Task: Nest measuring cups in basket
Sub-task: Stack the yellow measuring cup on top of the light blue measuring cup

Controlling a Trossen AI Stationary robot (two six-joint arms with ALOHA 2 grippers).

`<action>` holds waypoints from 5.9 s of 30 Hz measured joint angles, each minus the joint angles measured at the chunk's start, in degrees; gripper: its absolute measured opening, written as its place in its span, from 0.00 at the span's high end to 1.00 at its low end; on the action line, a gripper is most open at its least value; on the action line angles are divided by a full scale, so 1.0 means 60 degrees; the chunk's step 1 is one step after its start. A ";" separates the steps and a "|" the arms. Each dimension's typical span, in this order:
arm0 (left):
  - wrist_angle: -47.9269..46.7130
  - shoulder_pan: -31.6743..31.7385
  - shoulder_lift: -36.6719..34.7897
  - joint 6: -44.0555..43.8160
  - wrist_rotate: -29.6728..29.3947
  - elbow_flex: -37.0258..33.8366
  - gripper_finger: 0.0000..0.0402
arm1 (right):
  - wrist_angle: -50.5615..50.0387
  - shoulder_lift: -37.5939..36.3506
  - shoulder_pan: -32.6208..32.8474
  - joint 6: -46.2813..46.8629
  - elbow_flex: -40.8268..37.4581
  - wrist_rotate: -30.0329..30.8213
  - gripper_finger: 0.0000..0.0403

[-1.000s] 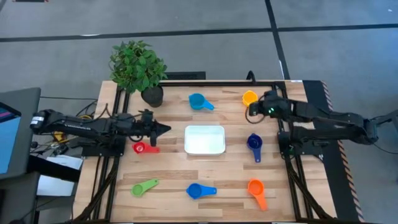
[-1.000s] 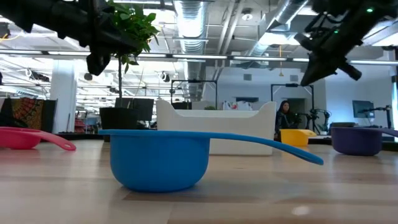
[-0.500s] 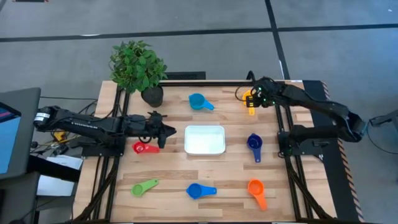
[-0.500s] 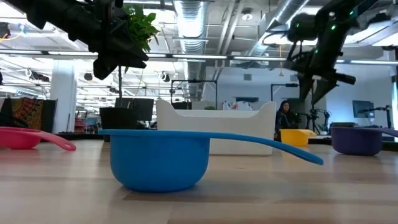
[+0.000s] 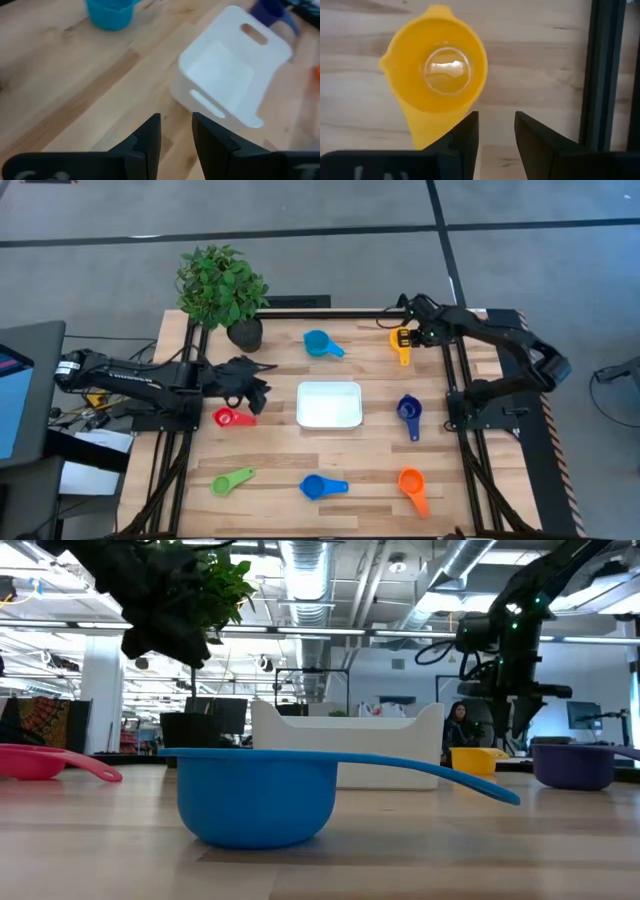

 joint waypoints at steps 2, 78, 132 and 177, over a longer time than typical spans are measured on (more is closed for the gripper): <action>-0.0255 0.0000 0.0000 -0.0434 -0.0320 0.0000 0.76 | 0.0269 0.0093 -0.0128 -0.0098 0.0000 -0.0009 0.62; -0.0708 -0.0066 -0.0004 -0.3030 -0.0479 -0.0004 0.51 | 0.5012 0.1407 0.0513 -0.0920 0.0000 -0.0751 0.43; -0.0780 -0.0790 0.0000 -0.3098 -0.1225 -0.0007 0.51 | 0.2928 0.1555 0.0079 -0.0546 -0.0463 -0.0614 0.81; -0.0718 -0.0699 0.0000 -0.2994 -0.1094 -0.0007 0.62 | 0.0011 0.7701 0.3549 -0.9500 1.0505 -0.2015 0.98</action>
